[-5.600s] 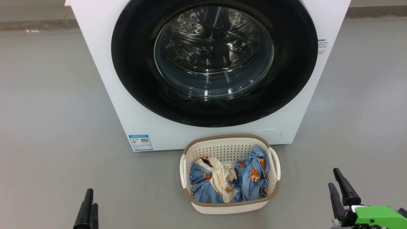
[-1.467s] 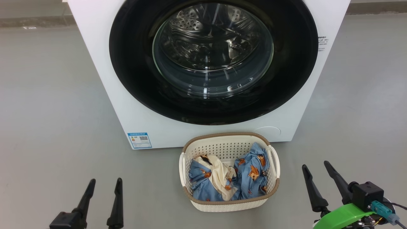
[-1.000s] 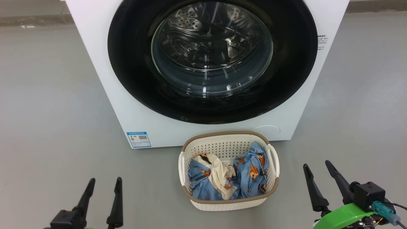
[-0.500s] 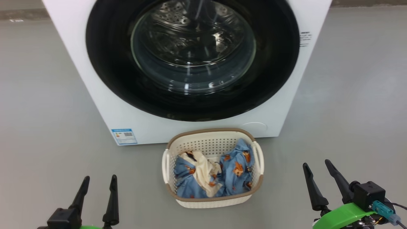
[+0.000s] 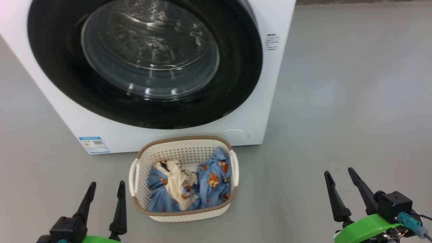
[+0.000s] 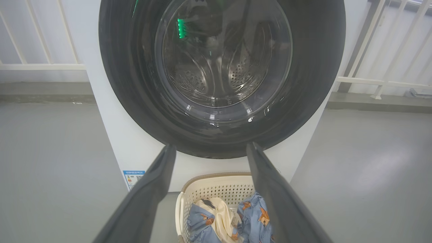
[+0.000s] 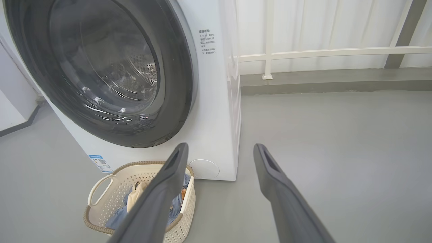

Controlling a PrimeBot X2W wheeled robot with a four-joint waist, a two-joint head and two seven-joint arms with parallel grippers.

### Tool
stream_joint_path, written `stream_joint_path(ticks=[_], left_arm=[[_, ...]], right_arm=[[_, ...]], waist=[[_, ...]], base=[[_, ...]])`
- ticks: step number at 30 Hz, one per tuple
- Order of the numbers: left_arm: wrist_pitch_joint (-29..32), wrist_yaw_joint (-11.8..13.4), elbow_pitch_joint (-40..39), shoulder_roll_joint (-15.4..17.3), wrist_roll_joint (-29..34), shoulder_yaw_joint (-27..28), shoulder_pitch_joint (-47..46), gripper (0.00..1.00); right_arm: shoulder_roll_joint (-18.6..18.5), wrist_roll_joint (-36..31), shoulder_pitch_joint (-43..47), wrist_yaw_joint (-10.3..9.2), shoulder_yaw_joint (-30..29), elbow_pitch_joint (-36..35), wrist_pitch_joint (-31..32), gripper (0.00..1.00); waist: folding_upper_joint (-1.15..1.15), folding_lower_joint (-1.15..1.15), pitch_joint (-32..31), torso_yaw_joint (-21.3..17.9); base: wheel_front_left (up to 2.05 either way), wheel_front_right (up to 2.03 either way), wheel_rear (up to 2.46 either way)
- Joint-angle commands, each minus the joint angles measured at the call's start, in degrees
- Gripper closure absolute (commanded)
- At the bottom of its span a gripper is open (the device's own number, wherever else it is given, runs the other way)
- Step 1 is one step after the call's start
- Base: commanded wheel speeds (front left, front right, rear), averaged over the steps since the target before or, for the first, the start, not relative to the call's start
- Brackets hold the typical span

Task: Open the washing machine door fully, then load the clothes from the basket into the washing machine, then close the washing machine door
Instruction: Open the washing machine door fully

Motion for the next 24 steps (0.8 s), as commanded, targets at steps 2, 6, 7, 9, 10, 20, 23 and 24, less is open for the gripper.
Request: stream_joint_path(ticks=[2,6,7,9,10,20,23,24], left_arm=[[-0.61,0.04,-1.70,0.76,0.14,1.84,-2.25,0.00],[-0.61,0.04,-1.97,0.69,-1.88,1.57,-2.27,0.00],[-0.61,0.04,-2.02,0.75,-2.01,1.52,-2.26,0.00],[-0.61,0.04,-2.08,0.84,-2.14,1.41,-2.24,0.00],[-0.61,0.04,-2.06,0.89,-2.14,1.36,-2.24,0.00],[-0.61,0.04,-1.64,0.94,-2.31,0.91,-2.29,0.00],[-0.61,0.04,-1.59,0.90,-2.39,0.80,-2.23,0.00],[-0.61,0.04,-1.60,0.87,-2.44,0.81,-2.20,0.00]], right_arm=[[-0.46,-0.72,-1.91,0.32,1.28,-1.59,-0.77,0.00],[-0.48,-0.79,-1.90,0.32,1.31,-1.60,-0.77,0.00],[-0.49,-0.80,-1.90,0.32,1.30,-1.59,-0.77,0.00],[-0.50,-0.81,-1.93,0.32,1.29,-1.57,-0.77,0.00],[-0.51,-0.80,-1.97,0.32,1.29,-1.56,-0.77,0.00],[-0.58,-0.73,-2.32,0.32,1.36,-1.33,-0.77,0.00],[-0.44,-0.80,-2.52,0.32,1.46,-1.16,-0.77,0.00],[-0.37,-0.77,-2.67,0.32,1.55,-1.06,-0.77,0.00]], waist=[[0.00,0.00,0.16,0.07],[0.00,0.00,0.26,0.10],[0.00,0.00,0.27,0.11],[0.00,0.00,0.32,0.11],[0.00,0.00,0.33,0.10],[0.00,0.00,0.26,0.10],[0.00,0.00,0.29,0.15],[0.00,0.00,0.34,0.15]], base=[[1.23,1.23,-2.46],[1.08,1.08,-2.16],[0.88,0.88,-1.76],[0.76,0.76,-1.53],[0.65,0.65,-1.29],[0.24,0.24,-0.49],[0.00,0.00,0.00],[0.00,0.00,0.00]])
